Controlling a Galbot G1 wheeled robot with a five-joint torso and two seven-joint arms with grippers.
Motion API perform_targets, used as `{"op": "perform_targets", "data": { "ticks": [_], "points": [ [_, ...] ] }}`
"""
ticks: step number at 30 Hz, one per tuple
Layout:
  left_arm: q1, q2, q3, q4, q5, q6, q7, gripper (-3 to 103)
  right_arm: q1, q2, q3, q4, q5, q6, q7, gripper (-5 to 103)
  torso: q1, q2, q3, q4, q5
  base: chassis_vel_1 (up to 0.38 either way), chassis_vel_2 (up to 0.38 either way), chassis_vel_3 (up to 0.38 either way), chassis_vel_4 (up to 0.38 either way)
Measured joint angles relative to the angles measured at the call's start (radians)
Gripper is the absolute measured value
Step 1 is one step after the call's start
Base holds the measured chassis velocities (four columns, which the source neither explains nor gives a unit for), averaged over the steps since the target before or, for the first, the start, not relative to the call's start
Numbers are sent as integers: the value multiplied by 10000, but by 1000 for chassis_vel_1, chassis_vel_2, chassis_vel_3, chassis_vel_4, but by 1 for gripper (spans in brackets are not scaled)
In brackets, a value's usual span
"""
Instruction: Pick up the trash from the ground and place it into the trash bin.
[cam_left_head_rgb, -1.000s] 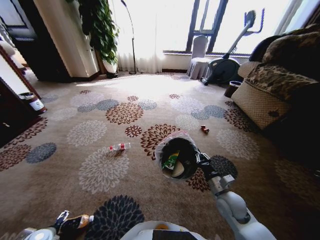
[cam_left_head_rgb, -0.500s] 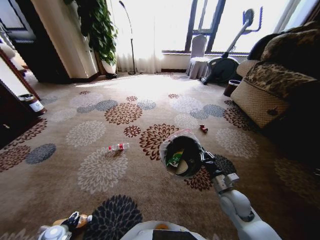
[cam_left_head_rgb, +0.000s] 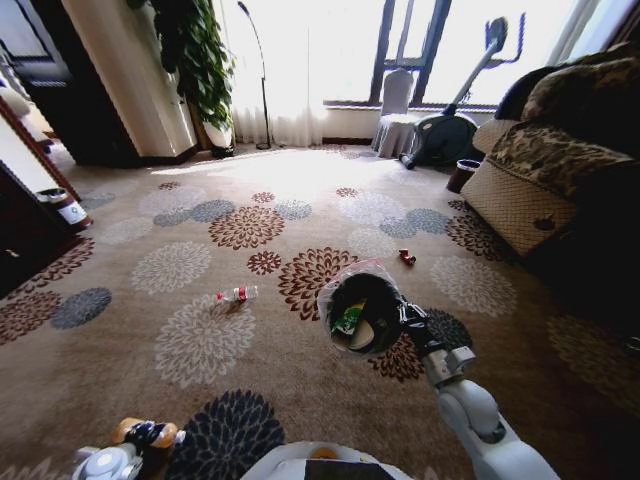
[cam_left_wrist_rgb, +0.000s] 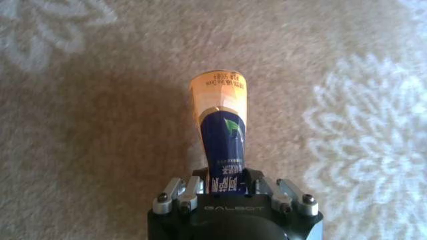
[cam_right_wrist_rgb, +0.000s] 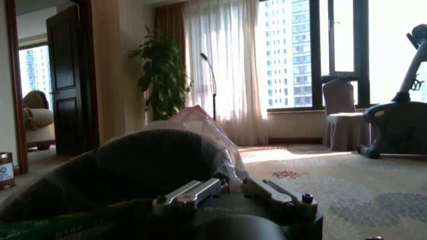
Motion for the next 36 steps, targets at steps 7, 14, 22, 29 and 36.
{"op": "perform_targets", "data": {
  "ticks": [7,14,22,29,36],
  "points": [
    [480,18,754,-1663,4324,-2609,2744,24,558,200,-507,-779,127,716,0,0,1,0,0,-2,2,0,0,0,0],
    [665,550,979,-2741,10288,-7470,6060,22,1049,309,-988,-1564,-41,751,3,0,1,1,-1,-2,7,0,0,0,0],
    [-10,1193,2590,-4158,12718,-10073,7464,22,1558,599,-1968,-2378,-682,837,4,0,2,-2,1,-6,3,0,0,0,0],
    [-343,1951,4184,-4908,11833,-9912,8875,22,1998,681,-2764,-2543,-688,733,0,0,1,-2,0,0,4,0,0,0,0],
    [-1001,3075,6095,-5002,11669,-9782,9717,22,3252,906,-4030,-3222,-767,620,-4,0,1,-2,0,1,5,0,0,0,0]
  ]
}}
